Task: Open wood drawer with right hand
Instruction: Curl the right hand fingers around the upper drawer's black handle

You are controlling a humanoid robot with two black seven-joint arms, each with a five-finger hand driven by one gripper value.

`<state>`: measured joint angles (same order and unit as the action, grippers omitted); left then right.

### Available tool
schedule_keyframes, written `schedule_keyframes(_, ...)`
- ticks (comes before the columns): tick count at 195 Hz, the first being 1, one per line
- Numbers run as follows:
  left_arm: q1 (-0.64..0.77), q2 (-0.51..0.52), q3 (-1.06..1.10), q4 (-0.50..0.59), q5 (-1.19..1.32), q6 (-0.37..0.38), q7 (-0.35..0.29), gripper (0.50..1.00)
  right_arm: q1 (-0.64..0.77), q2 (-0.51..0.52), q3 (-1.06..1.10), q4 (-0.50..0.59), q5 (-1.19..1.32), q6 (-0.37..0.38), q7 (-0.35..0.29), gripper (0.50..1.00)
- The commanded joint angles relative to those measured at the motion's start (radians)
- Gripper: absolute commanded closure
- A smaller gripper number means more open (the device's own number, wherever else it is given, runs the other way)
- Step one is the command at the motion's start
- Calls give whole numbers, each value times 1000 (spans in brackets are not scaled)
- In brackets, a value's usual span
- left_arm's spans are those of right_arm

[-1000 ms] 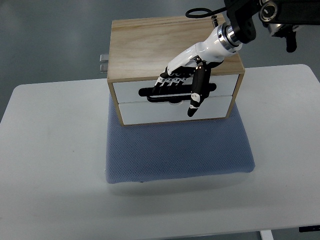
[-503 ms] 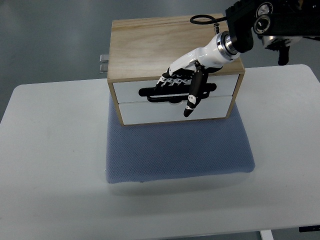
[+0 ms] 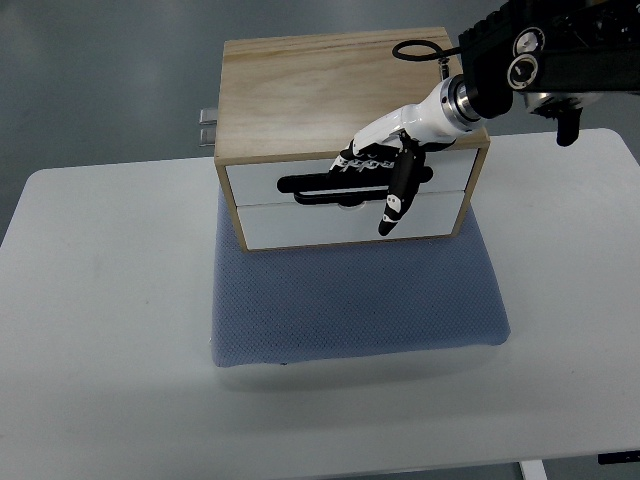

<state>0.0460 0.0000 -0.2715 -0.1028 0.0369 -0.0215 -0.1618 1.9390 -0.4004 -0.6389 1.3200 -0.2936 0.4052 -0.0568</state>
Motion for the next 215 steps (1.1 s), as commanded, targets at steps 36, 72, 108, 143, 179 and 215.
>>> schedule_keyframes(36, 0, 0, 0, 0, 0, 0, 1, 500, -3, -1, -5, 8, -1, -3, 2, 558)
schedule_keyframes(72, 0, 0, 0, 0, 0, 0, 1, 500, -12, -1, -5, 8, -1, -37, 2, 558)
schedule_keyframes(108, 0, 0, 0, 0, 0, 0, -1, 500, -32, -1, -5, 8, 1, -57, 2, 558)
schedule_keyframes(143, 0, 0, 0, 0, 0, 0, 1, 500, -40, -1, -4, 8, 1, -63, 3, 558)
schedule_keyframes(179, 0, 0, 0, 0, 0, 0, -1, 500, -49, -3, -4, 8, 1, -65, 3, 558)
schedule_keyframes(215, 0, 0, 0, 0, 0, 0, 1, 500, -55, -3, -4, 8, 1, -65, 3, 558)
